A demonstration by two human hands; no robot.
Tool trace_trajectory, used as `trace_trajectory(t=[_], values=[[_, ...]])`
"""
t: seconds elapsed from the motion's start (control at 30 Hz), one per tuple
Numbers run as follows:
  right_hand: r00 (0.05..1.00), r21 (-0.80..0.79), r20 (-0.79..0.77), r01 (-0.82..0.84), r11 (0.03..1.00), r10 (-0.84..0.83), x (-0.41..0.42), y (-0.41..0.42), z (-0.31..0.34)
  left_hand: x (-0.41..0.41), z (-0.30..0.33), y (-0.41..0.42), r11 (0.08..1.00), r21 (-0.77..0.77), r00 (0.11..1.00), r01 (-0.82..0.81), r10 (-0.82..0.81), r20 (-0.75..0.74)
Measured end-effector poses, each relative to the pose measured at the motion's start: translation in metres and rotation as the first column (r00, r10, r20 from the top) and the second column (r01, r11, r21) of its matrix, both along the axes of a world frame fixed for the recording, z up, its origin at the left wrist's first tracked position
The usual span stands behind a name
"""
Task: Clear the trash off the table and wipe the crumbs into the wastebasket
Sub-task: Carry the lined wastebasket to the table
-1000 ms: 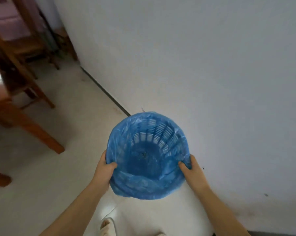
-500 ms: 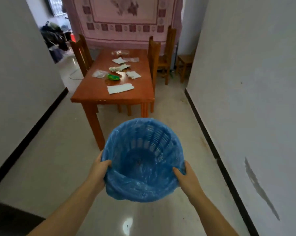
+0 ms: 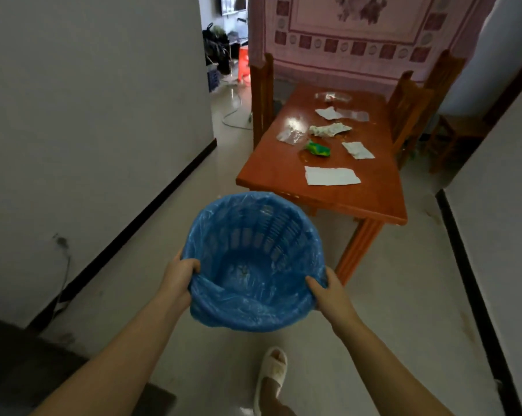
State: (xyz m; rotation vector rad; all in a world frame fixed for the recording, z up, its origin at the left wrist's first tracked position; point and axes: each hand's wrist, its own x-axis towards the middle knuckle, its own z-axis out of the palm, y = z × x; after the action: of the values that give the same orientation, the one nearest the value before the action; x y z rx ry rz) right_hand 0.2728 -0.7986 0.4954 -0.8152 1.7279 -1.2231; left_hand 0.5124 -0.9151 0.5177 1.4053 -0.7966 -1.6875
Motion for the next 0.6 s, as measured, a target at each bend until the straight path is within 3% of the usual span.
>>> trace_trajectory(t=[0.3,0.6], values=[[0.975,0.012,-0.020,-0.222,0.975,0.222,0.013,-0.230,-0.002,0.026,-0.008,-0.188,0.982,0.004,0.982,-0.188,0.187,0.007],[0.972,0.102,-0.050,-0.225,0.969,0.231,0.041,-0.428,-0.017,0.058,-0.015,-0.373,0.973,0.012,0.973,-0.232,0.232,-0.014]])
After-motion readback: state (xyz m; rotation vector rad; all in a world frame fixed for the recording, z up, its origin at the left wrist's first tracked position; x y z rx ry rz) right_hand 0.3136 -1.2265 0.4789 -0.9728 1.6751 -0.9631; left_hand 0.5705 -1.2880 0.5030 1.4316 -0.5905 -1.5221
